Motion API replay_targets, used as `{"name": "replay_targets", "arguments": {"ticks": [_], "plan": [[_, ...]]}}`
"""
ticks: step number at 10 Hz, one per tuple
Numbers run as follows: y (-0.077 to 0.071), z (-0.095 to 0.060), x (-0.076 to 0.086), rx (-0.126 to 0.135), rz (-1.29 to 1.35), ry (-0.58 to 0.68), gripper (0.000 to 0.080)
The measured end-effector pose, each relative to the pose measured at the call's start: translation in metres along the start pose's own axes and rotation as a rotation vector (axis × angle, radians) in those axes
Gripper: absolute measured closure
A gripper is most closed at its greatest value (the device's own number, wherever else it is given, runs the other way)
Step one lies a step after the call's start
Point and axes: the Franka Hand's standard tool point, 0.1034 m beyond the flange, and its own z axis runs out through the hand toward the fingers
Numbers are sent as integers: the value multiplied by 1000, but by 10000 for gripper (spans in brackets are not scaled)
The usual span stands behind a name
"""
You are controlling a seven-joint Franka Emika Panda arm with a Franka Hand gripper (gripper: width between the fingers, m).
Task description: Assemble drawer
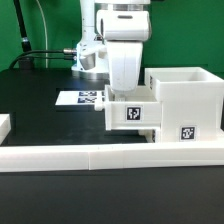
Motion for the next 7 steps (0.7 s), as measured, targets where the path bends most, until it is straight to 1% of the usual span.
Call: {"name": "replay_targets", "arguments": {"ticks": [4, 7], "plan": [[1, 0, 0, -3, -13, 0, 757], [0, 0, -1, 3, -18, -1, 757]]}}
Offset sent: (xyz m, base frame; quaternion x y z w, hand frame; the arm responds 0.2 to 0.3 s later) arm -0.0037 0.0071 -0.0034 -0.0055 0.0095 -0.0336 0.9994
